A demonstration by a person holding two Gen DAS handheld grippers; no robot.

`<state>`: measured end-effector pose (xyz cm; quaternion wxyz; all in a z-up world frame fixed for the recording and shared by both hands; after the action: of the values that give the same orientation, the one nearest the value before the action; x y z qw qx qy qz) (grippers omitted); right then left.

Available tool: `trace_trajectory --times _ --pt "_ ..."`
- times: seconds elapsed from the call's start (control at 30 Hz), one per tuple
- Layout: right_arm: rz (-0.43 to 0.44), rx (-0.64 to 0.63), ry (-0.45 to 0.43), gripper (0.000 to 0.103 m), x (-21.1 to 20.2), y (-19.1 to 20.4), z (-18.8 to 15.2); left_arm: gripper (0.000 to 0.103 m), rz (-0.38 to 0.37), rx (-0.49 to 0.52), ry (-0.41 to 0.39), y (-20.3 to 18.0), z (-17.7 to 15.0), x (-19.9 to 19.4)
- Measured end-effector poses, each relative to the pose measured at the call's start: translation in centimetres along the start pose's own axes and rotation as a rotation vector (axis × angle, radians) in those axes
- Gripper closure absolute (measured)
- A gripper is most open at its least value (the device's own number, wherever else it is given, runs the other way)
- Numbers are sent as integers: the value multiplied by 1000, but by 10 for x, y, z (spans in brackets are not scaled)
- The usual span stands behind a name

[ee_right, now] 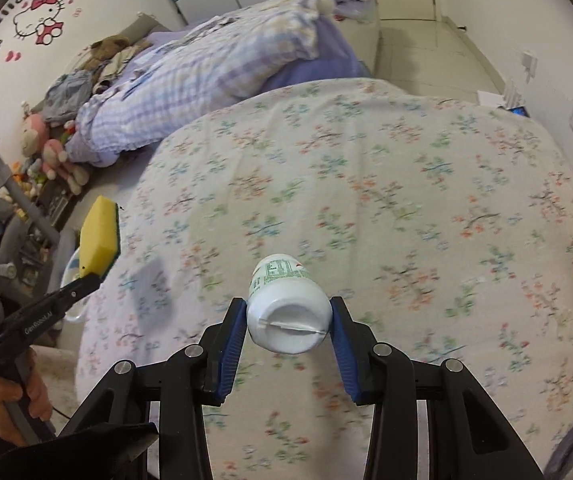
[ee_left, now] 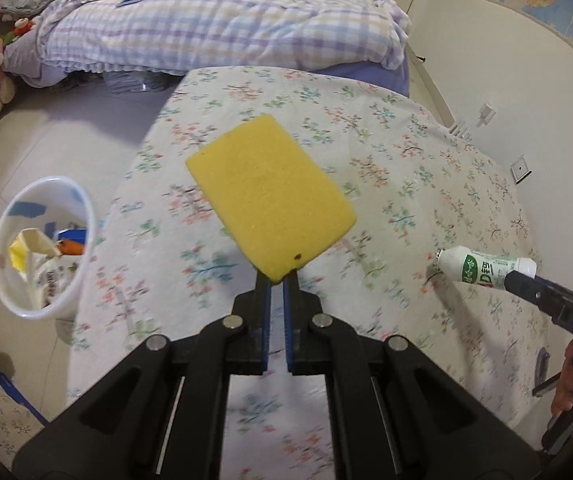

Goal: Collect trash
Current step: 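Carry the sponge over the wastebasket and open the left gripper while the right carries the bottle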

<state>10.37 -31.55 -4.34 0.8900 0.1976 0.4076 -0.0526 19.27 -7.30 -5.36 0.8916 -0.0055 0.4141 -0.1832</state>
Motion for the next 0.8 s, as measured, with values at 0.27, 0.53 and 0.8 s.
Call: trace_trajectory --times 0.27,0.53,0.8 --pt "76 -79 10 61 18 64 -2 96 47 -85 -22 80 -7 -36" --pt "141 -135 30 61 42 128 -6 96 180 -185 4 177 -19 -39" --pt "189 -194 45 61 71 190 -9 95 227 -234 12 224 -21 -19"
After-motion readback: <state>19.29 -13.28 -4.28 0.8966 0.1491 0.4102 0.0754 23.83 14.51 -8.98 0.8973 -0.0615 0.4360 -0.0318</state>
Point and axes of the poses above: each gripper's, at about its wrist camera, not at the fingertips, and x roughly the way its jaws point, y to its left, z to its top, the point moved 7 cm from there along x, roughly the way its jaws point, and after that the axes turned 10 degrees about -y, right-handed, at the moved point
